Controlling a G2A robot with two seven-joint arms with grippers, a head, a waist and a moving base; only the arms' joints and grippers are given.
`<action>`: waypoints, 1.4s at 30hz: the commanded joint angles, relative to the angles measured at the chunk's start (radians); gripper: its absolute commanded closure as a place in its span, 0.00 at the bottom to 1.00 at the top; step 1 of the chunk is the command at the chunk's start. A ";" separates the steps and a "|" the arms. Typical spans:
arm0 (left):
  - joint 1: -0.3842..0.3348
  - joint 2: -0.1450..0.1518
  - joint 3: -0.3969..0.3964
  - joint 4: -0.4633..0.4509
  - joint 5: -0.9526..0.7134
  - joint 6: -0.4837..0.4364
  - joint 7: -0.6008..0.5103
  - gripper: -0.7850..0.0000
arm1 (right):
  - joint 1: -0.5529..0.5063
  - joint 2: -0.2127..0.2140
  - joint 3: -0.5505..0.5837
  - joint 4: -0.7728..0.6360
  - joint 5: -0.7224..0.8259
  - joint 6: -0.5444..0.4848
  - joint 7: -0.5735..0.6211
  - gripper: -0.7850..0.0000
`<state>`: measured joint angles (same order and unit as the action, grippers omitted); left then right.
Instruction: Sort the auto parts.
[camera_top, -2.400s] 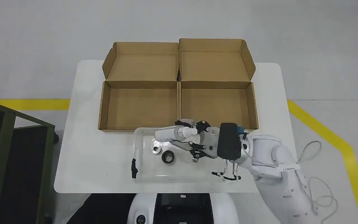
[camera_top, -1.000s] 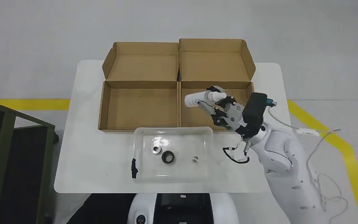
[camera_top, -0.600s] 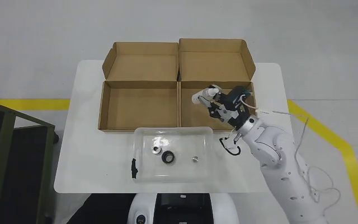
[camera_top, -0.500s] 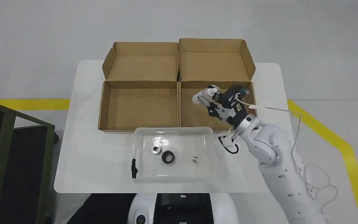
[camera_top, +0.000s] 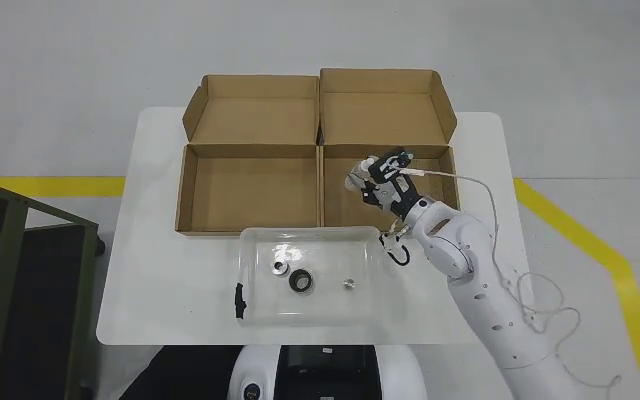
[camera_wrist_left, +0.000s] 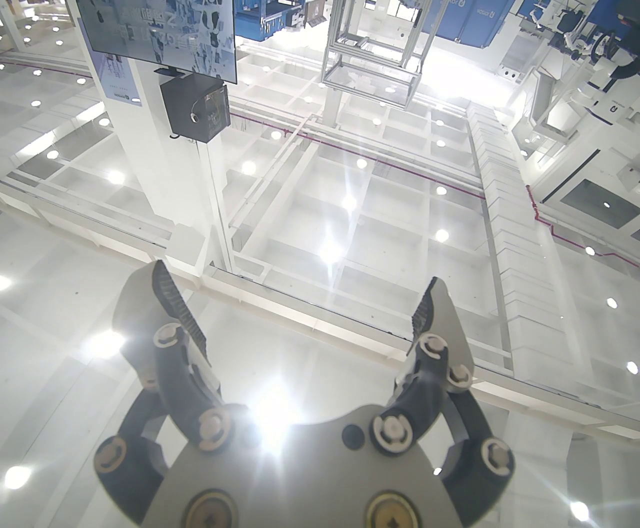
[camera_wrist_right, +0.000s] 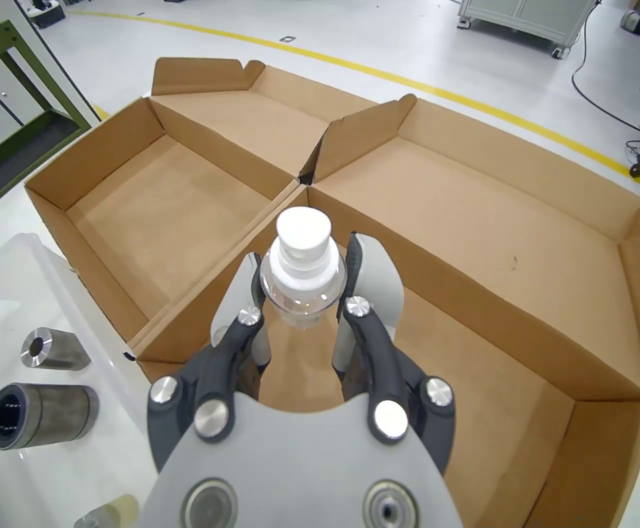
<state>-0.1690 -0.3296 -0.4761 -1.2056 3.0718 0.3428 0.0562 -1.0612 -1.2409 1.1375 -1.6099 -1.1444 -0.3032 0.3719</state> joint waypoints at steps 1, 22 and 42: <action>0.000 0.000 0.000 0.000 0.000 0.000 0.000 0.00 | 0.007 -0.002 -0.013 0.012 -0.010 0.005 0.012 1.00; 0.000 0.000 0.000 0.000 0.000 0.000 0.000 0.00 | 0.061 -0.025 -0.087 0.115 -0.027 0.027 0.040 0.44; 0.000 0.000 0.000 0.000 0.000 0.000 0.000 0.00 | -0.090 0.014 0.040 -0.248 -0.082 -0.120 0.098 0.00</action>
<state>-0.1690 -0.3296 -0.4761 -1.2056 3.0718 0.3428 0.0562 -1.1428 -1.2289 1.1726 -1.8352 -1.2223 -0.4076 0.4580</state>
